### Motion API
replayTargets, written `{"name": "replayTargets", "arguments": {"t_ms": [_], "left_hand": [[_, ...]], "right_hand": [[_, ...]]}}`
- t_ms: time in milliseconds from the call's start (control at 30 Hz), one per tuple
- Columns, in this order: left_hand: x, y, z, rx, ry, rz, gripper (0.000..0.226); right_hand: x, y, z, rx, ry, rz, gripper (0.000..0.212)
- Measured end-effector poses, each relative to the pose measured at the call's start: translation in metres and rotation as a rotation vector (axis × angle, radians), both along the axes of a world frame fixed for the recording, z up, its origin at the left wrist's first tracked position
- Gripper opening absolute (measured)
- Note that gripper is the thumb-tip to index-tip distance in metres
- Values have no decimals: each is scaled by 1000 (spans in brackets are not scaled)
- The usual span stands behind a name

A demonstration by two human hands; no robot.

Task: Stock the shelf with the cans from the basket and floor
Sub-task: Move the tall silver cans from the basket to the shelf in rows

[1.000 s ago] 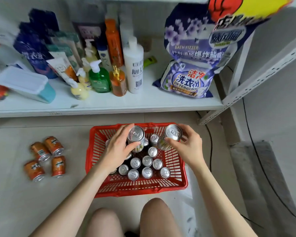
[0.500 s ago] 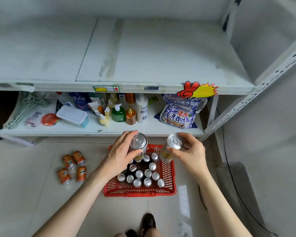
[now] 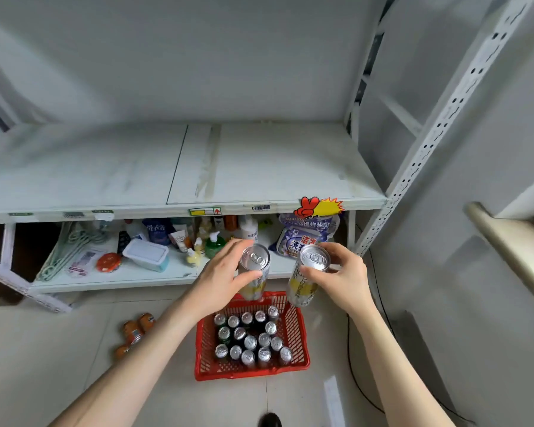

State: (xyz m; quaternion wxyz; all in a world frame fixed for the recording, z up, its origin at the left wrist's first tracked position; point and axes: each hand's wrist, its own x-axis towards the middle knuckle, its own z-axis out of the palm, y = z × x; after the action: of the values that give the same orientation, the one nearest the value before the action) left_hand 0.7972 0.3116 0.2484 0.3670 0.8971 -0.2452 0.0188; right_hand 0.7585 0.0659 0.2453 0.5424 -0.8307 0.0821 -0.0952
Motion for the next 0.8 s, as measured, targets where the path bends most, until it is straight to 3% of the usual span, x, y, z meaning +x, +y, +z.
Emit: {"name": "replayTargets", "arguments": {"t_ms": [367, 800], "left_hand": [[14, -45, 41, 33, -18, -64, 61], [120, -133, 45, 2, 13, 52, 58]], "right_hand": [[3, -41, 36, -22, -71, -51, 43], [125, -118, 47, -11, -96, 37, 43]]}}
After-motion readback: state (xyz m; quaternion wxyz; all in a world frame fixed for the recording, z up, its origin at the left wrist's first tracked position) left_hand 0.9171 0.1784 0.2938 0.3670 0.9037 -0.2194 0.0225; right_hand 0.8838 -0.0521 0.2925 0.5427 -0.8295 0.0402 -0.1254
